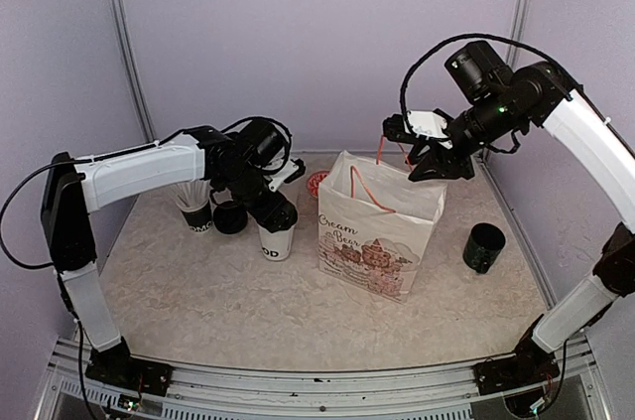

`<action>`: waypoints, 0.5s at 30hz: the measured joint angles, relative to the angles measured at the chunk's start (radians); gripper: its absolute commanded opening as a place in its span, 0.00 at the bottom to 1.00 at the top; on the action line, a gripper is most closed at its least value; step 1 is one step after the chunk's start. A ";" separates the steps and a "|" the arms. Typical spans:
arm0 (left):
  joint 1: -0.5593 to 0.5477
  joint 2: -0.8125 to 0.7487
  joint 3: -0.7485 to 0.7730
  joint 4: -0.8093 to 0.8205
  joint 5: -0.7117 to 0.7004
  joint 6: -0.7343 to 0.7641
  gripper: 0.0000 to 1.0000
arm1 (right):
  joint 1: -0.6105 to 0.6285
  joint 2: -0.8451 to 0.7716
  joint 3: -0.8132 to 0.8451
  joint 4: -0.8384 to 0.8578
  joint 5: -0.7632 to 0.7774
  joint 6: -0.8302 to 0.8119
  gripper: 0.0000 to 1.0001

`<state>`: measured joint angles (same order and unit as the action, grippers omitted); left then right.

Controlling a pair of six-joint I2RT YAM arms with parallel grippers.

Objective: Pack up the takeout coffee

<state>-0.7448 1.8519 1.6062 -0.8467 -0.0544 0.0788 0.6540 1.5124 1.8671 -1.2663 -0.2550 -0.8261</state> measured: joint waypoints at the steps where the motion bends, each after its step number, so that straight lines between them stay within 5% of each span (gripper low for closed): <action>1: -0.011 -0.022 -0.024 0.000 -0.008 -0.003 0.82 | 0.000 0.001 0.000 0.000 -0.001 0.000 0.31; 15: -0.159 -0.164 -0.238 0.008 -0.064 -0.104 0.97 | 0.000 0.021 0.032 -0.002 -0.023 -0.005 0.33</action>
<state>-0.9035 1.6882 1.3678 -0.8391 -0.1184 -0.0254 0.6540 1.5337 1.8992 -1.2682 -0.2775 -0.8310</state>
